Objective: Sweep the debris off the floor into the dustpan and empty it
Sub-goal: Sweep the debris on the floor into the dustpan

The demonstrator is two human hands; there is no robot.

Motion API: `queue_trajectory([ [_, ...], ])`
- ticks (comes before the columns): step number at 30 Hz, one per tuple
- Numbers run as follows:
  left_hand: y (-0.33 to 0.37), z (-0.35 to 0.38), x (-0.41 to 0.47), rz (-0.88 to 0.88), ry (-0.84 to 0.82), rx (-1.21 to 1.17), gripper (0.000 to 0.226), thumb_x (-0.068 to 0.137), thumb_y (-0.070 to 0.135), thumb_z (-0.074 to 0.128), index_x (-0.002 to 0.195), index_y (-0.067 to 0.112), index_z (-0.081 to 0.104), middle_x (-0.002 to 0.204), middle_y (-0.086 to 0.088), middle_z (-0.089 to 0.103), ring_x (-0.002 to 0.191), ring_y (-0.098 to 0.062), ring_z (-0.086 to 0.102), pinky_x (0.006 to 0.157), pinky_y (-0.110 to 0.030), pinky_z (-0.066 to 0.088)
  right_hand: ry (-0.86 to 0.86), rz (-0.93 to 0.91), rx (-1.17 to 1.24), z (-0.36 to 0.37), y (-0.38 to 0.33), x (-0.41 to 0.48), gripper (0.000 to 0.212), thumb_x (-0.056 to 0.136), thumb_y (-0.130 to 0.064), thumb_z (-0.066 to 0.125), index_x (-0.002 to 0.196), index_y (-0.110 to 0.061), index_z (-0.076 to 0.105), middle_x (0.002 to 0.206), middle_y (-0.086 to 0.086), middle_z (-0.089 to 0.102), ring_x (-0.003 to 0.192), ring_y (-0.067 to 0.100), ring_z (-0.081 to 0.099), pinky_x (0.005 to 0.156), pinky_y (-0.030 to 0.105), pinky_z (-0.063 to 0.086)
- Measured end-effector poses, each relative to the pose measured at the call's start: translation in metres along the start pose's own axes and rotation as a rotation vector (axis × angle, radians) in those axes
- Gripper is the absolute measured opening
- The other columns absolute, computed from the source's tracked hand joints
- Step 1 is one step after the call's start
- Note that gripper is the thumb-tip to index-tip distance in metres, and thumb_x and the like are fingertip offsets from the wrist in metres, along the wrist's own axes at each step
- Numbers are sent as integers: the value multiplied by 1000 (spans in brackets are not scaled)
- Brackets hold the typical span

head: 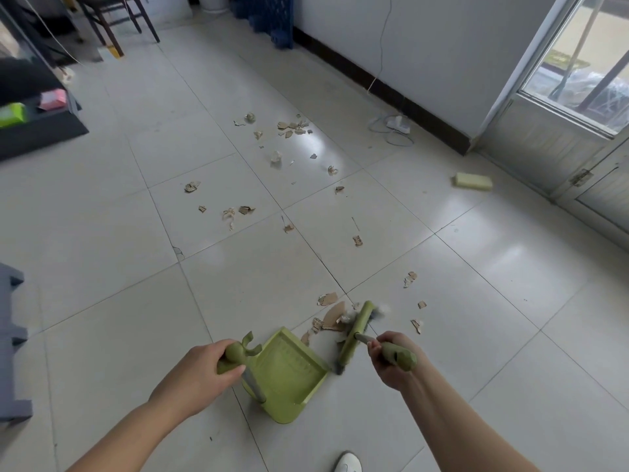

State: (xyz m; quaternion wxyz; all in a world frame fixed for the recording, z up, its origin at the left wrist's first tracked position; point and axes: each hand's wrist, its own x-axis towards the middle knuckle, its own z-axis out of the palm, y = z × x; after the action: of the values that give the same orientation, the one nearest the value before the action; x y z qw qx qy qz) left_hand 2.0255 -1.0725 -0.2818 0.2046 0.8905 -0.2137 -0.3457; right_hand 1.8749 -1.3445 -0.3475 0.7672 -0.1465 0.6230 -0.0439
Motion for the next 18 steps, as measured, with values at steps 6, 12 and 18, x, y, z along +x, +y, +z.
queue_trajectory([
  [6, 9, -4, 9, -28, 23, -6, 8, 85, 31, 65, 92, 36, 64, 84, 8, 69, 79, -7, 64, 73, -29, 52, -69, 22, 4, 23, -19, 15, 8, 95, -2, 42, 102, -1, 45, 70, 13, 47, 28, 13, 50, 29, 14, 41],
  [12, 20, -8, 23, -42, 57, -3, 9, 85, 31, 65, 92, 36, 64, 82, 6, 69, 77, -11, 65, 69, -30, 53, -115, 35, 7, 42, -39, 37, 14, 94, -3, 43, 108, 0, 46, 70, 12, 48, 29, 12, 49, 29, 14, 41],
  [18, 24, -11, 29, -48, 65, 2, 12, 84, 32, 66, 94, 39, 63, 84, 7, 70, 78, -11, 66, 70, -31, 54, -130, 56, 12, 46, -50, 52, 20, 94, -5, 41, 111, 5, 46, 72, 15, 48, 28, 13, 48, 29, 14, 40],
])
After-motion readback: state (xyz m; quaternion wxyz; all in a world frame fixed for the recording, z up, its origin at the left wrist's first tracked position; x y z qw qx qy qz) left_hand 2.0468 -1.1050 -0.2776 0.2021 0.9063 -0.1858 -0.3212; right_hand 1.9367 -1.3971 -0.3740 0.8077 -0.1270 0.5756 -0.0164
